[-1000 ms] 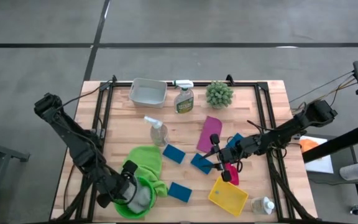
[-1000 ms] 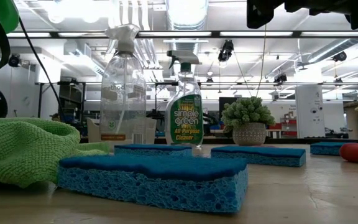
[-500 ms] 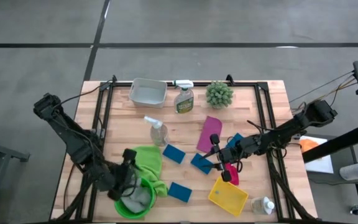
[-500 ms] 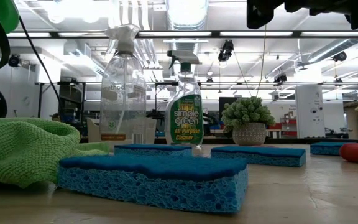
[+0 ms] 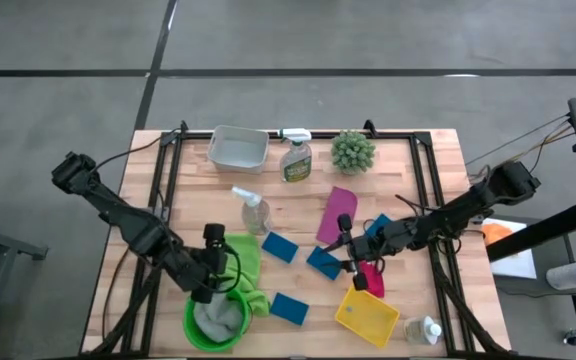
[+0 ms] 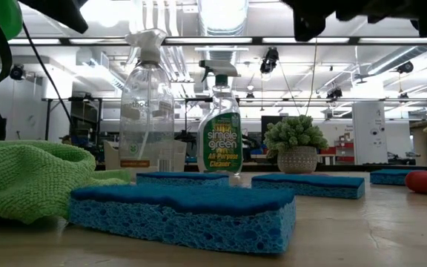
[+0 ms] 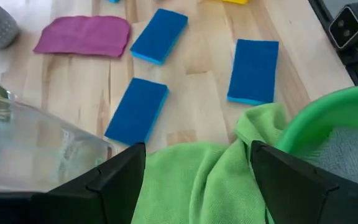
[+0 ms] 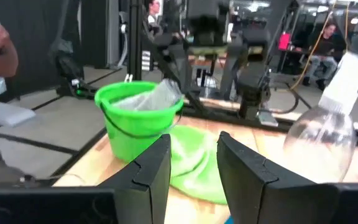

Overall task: Pick & Place Kitchen Items
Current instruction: Put the green microfiber cloth into the green basket

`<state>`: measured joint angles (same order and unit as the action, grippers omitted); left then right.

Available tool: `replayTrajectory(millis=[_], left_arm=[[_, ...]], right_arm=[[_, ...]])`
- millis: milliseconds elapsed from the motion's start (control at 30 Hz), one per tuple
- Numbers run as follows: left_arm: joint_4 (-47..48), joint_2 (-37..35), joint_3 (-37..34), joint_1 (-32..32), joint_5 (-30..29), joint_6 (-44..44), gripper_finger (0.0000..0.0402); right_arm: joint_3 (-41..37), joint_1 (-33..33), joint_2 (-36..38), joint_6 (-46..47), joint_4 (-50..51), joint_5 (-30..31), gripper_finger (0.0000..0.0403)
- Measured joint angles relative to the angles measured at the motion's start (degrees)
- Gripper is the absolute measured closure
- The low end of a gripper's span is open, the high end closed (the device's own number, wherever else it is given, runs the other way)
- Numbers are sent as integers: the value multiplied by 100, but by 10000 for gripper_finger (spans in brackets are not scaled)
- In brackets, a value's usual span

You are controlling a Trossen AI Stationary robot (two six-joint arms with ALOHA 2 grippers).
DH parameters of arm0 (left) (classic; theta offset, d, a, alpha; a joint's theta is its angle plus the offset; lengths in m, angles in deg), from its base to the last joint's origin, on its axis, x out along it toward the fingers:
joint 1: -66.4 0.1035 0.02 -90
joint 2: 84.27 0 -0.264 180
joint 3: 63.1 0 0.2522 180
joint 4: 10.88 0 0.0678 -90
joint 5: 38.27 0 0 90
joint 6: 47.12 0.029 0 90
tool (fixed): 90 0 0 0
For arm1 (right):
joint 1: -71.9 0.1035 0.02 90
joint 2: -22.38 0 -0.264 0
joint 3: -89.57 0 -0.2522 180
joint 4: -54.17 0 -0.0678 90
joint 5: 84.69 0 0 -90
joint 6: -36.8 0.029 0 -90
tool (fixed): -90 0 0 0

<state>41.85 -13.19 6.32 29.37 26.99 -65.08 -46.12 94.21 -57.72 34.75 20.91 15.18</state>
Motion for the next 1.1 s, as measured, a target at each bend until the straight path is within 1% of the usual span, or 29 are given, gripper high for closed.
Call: replayTrajectory(millis=[167, 300, 433, 567, 600, 733, 967, 1100], left_arm=[[10, -126, -184, 109, -257, -159, 112], [14, -118, -264, 394, -60, -292, 119], [34, -42, -283, 712, 227, -301, 149], [124, -61, -326, 1042, 262, -311, 185], [189, -70, -350, 1119, 349, -313, 194], [315, -75, -542, 1465, 1007, -364, 217], [330, -75, -905, 2212, 1406, -464, 222], [307, -75, -1053, 2581, 1777, -415, 222]], right_arm=[[126, -2, -362, 37, 7, 97, 279], [296, -4, -577, 37, 5, 100, 279], [470, -4, -623, 37, 230, 100, 279], [611, -4, -596, 59, 608, 100, 279], [620, -4, -577, 63, 682, 100, 279], [651, 5, -574, 143, 764, 100, 279], [649, 7, -568, 189, 1047, 99, 279], [647, 17, -561, 234, 1165, 98, 279]])
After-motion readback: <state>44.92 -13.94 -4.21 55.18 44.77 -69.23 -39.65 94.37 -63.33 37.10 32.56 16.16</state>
